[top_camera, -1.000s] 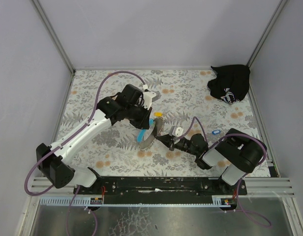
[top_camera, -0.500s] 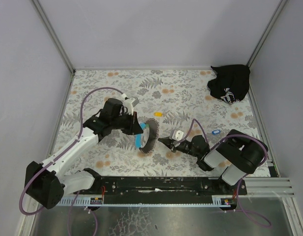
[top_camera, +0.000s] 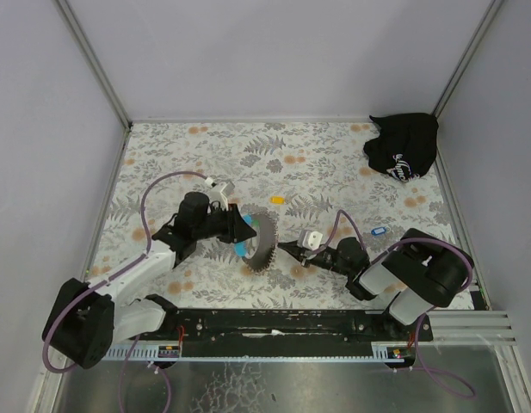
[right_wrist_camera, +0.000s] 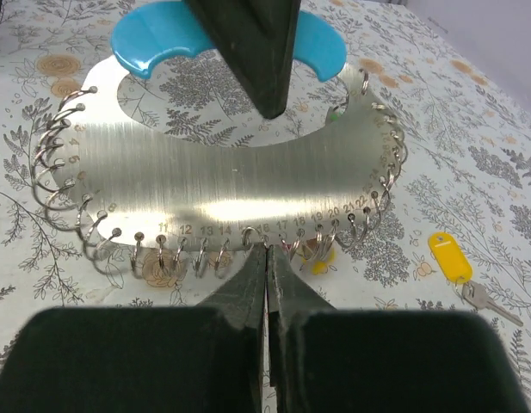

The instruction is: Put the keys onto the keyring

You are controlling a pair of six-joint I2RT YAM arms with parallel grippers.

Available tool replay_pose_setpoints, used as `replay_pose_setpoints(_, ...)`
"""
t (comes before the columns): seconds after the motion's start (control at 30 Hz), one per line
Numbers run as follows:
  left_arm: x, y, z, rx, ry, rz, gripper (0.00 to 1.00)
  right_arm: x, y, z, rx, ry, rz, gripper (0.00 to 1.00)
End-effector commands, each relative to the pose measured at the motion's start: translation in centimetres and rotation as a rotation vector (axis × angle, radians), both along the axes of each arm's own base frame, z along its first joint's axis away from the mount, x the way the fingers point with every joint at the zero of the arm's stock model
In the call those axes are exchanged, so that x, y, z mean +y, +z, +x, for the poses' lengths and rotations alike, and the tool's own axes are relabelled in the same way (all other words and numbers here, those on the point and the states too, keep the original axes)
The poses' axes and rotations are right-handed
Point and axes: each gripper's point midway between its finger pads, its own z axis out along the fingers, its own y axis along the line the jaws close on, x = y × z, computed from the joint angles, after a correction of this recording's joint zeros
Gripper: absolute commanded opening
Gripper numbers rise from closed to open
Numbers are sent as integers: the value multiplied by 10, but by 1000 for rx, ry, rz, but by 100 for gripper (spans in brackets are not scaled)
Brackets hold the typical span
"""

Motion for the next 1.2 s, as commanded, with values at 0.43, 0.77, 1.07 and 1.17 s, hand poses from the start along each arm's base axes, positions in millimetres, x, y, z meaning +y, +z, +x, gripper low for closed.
replay_pose_setpoints(0.43, 33, -11, 15, -164, 267, -101, 60, 18, 78, 22, -261, -14, 169, 0)
replay_pose_setpoints(0.77, 76, -14, 8, -234, 492, -114, 68, 13, 81, 25, -278, -3, 163, 0)
replay_pose_setpoints(1.07, 58, 31, -9, -428, 316, -214, 74, 11, 70, 25, -283, 16, 121, 0)
replay_pose_setpoints(1.17, 41, 39, -11, -465, 205, -236, 70, 10, 67, 22, -280, 27, 120, 0)
